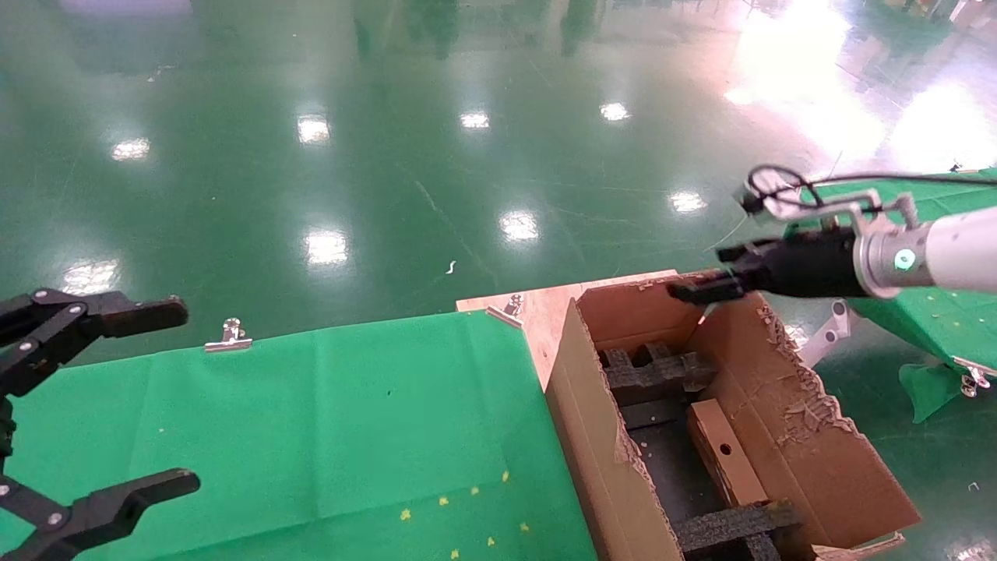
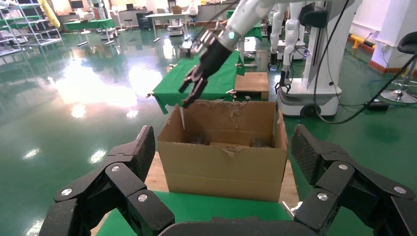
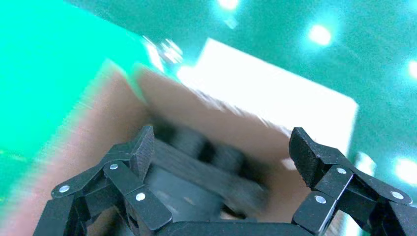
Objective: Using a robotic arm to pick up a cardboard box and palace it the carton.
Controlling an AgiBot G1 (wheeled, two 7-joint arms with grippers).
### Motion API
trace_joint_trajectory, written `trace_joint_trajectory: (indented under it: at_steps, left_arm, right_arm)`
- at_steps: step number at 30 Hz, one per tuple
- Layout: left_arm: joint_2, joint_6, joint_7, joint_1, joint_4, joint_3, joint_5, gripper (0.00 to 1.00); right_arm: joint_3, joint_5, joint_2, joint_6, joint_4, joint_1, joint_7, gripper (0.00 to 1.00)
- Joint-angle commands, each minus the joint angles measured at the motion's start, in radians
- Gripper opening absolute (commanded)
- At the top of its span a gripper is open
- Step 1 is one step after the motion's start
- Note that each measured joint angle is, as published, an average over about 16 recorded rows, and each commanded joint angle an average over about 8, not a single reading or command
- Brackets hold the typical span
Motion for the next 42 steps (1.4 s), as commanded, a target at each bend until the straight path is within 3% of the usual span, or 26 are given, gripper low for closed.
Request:
trace_joint_trajectory:
  at_steps: [1, 9, 17, 42]
  left_arm:
    - [0.0, 0.0, 0.0, 0.0, 0.0, 0.0, 0.0, 1.0]
    - [0.0, 0.0, 0.0, 0.0, 0.0, 0.0, 0.0, 1.0]
    - [0.0, 0.0, 0.0, 0.0, 0.0, 0.0, 0.0, 1.0]
    - [0.0, 0.0, 0.0, 0.0, 0.001, 0.0, -0.001, 1.0]
  right_arm:
    - [0.018, 0.026, 0.022, -0.024, 0.049, 0.024, -0.003, 1.0]
    - [0.062, 0.101, 0.065, -0.103, 0.141, 0.04, -0.044, 1.0]
    - [0.086, 0.093, 0.055, -0.099, 0.138, 0.013, -0.04, 1.0]
    - [0.562, 0.118, 0.018, -0.275, 0.381, -0.3, -0.121, 1.0]
